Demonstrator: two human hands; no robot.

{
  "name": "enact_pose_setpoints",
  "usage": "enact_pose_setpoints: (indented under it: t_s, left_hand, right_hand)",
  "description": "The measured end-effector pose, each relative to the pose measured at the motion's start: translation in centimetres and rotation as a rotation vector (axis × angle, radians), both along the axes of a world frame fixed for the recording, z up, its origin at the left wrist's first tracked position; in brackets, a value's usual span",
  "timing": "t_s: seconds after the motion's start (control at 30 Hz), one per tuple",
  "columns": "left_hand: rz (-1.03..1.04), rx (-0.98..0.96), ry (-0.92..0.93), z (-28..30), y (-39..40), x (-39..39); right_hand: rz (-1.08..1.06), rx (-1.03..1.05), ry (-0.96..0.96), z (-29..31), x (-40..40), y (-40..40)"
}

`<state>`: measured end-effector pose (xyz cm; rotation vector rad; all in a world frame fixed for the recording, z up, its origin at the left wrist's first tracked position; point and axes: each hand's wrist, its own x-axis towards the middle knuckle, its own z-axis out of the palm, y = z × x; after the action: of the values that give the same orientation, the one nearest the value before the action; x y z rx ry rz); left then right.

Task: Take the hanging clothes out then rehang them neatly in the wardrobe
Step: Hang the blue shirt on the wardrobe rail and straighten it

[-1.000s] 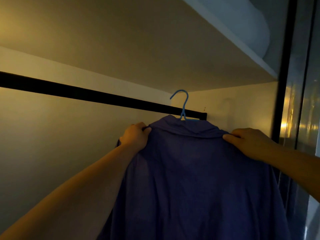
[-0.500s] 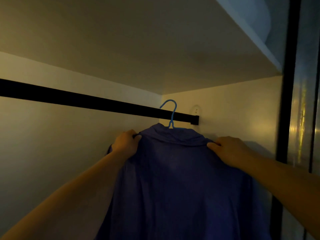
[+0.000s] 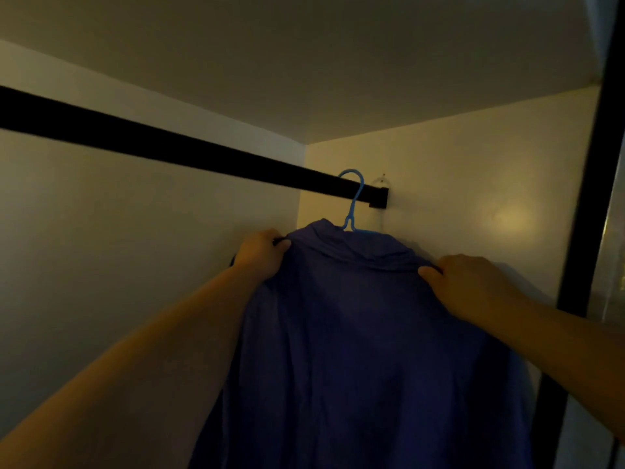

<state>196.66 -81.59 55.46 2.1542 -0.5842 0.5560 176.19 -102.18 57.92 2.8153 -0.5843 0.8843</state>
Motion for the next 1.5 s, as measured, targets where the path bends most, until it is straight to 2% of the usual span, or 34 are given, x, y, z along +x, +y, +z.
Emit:
enact_pose_setpoints:
  t_s: [0.43,0.73,0.83,0.9,1.0,1.1,1.27,1.37,1.43,1.5]
  left_hand:
    - [-0.019,0.009,0.015,-2.8,-1.1,0.5]
    - [0.004,0.022,-0.002,-4.8,1.1,-0.6]
    - [0.029,-0.009,0.116,-8.1,3.1,-1.3]
    - [0.048,-0.068,0.252,-11.3,4.8,-1.6]
    - [0.060,-0.178,0.527,-16.6,6.8,-2.8]
    - [0.030,-0.234,0.674,-21.0,7.4,-5.3]
    - [-0.030,-0.245,0.825,-26.9,8.0,-8.4]
    - [-0.086,-0.267,0.968,-30.1,8.3,-10.6]
    - [-0.135,-0.187,1.006,-31.9,8.2,-11.9]
    - [-0.101,-0.078,0.954,-32.8,8.3,-12.6]
  right_hand:
    - [-0.007,0.035,-0.068,-2.3,-1.2,0.4]
    - [0.079,0.175,-0.118,-3.6,-2.9,0.8]
    - [0.070,0.163,-0.162,-4.8,-4.1,0.7]
    - [0.139,0.194,-0.213,-6.2,-5.0,0.4]
    - [0.205,0.467,-0.355,-9.1,-6.7,0.2]
    - [0.189,0.713,-0.436,-12.8,-8.4,0.9]
    - [0.087,0.937,-0.324,-19.3,-10.9,3.4]
    - [0.038,1.084,-0.189,-22.9,-11.8,5.1]
    - [-0.023,1.140,-0.117,-25.0,-11.7,6.0]
    - [-0.106,1.135,-0.087,-26.2,-11.2,6.7]
